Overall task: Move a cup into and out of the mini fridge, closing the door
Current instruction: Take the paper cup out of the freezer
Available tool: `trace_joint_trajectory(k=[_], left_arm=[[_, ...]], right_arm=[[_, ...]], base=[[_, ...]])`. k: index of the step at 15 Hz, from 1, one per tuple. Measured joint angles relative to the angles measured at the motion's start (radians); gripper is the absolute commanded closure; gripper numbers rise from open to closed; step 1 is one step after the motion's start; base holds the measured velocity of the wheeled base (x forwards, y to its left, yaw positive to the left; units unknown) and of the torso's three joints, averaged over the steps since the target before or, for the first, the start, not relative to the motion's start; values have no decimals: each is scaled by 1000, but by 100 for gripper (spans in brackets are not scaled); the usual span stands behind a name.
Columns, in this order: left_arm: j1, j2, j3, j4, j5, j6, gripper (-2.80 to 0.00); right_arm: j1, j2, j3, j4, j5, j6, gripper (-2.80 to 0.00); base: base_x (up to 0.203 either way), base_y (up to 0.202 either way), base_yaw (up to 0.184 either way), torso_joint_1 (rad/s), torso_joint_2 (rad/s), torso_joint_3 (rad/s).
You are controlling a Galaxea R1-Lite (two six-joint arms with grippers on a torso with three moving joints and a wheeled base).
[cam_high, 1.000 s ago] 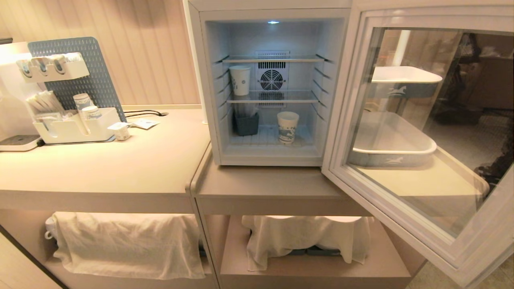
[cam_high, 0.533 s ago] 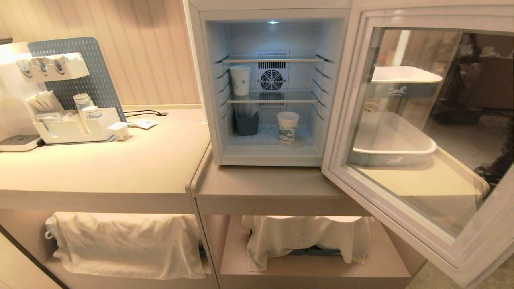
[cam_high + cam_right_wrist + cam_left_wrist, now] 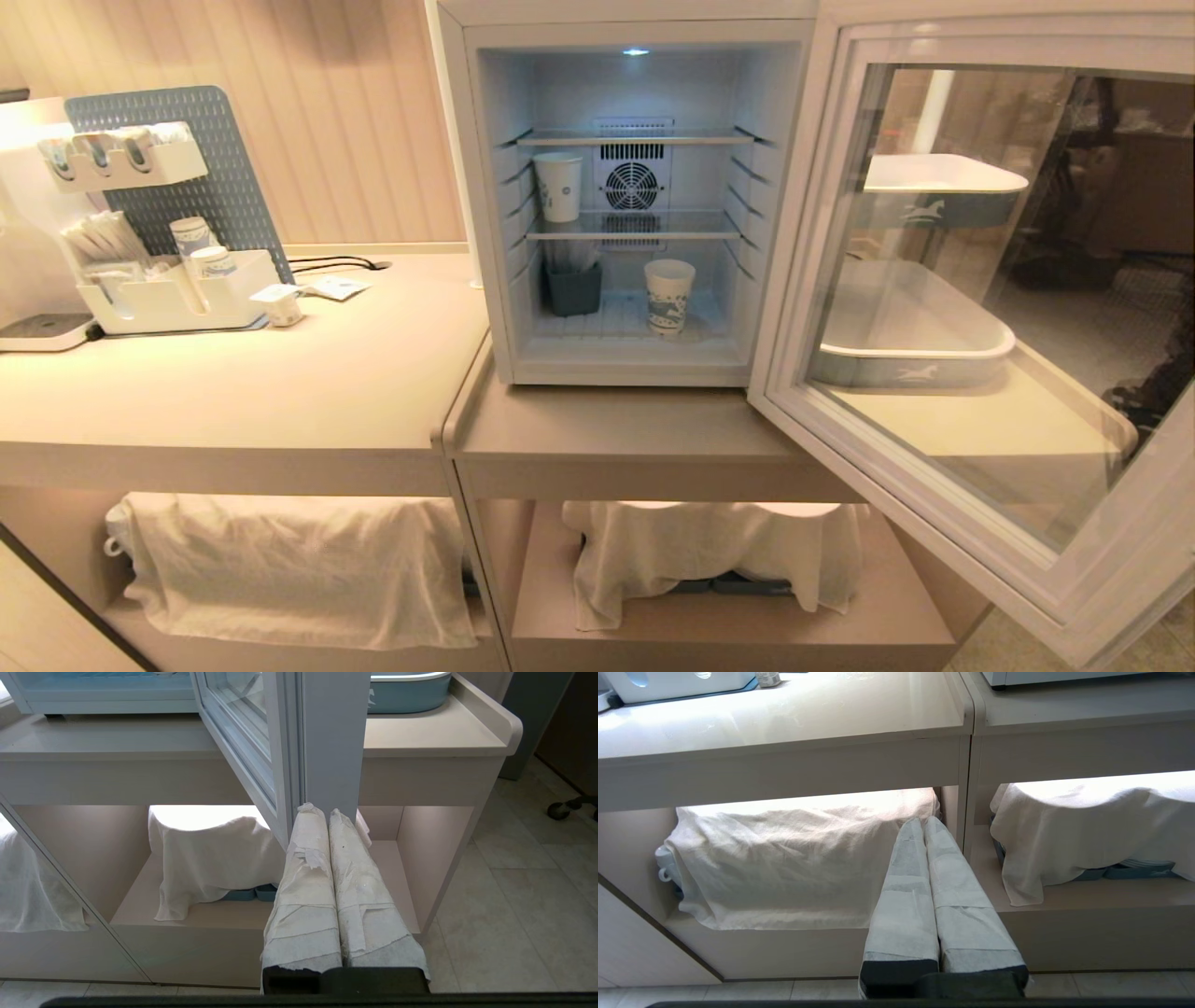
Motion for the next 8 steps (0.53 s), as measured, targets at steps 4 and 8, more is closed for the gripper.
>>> trace_joint_trajectory(k=[4,8], left_arm=[[-1,0,0,-1,2,-29,0],[0,0,-1,0,1,-29,0]], right_arm=[[0,0,0,-1,0,-2,0],[1,0,0,0,0,-3,0]], base=[[0,0,0,0,0,0],[1,52,-2,0,3,1]])
